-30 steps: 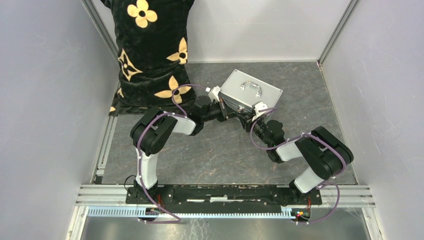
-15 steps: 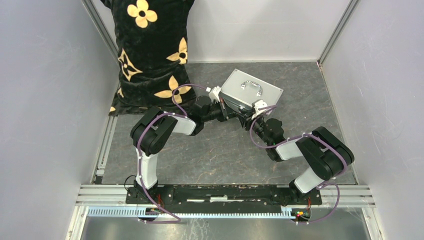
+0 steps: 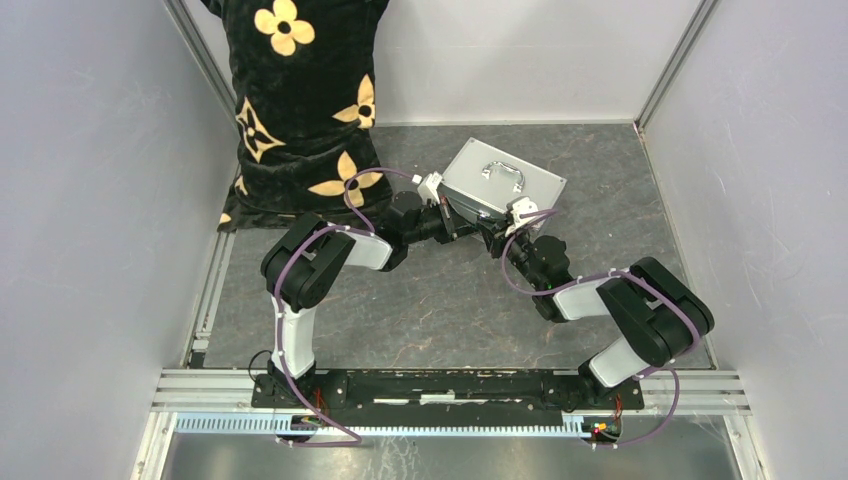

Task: Organize the medicine kit
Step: Close the medicine box at the center of the board.

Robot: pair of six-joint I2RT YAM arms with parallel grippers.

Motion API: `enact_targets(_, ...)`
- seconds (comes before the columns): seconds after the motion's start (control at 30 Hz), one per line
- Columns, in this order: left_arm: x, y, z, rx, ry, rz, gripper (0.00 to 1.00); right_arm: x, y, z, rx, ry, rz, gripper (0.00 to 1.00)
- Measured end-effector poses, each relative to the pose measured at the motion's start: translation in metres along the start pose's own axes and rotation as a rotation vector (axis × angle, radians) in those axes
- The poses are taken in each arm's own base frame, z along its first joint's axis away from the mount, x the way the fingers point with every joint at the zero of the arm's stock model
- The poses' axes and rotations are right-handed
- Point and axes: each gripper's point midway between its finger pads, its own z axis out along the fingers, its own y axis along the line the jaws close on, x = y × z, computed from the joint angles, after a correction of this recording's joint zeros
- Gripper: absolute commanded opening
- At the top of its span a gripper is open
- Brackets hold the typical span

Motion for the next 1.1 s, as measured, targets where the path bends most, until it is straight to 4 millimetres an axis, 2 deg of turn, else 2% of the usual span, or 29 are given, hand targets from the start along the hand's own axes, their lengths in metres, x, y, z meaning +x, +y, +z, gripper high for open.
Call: enact_targets(1.1, 0.003, -0.002, 0.001, 0.003, 0.006, 0.002, 0.02, -0.005, -0.015, 0.002, 0.081, 0.006, -0.007, 0.22)
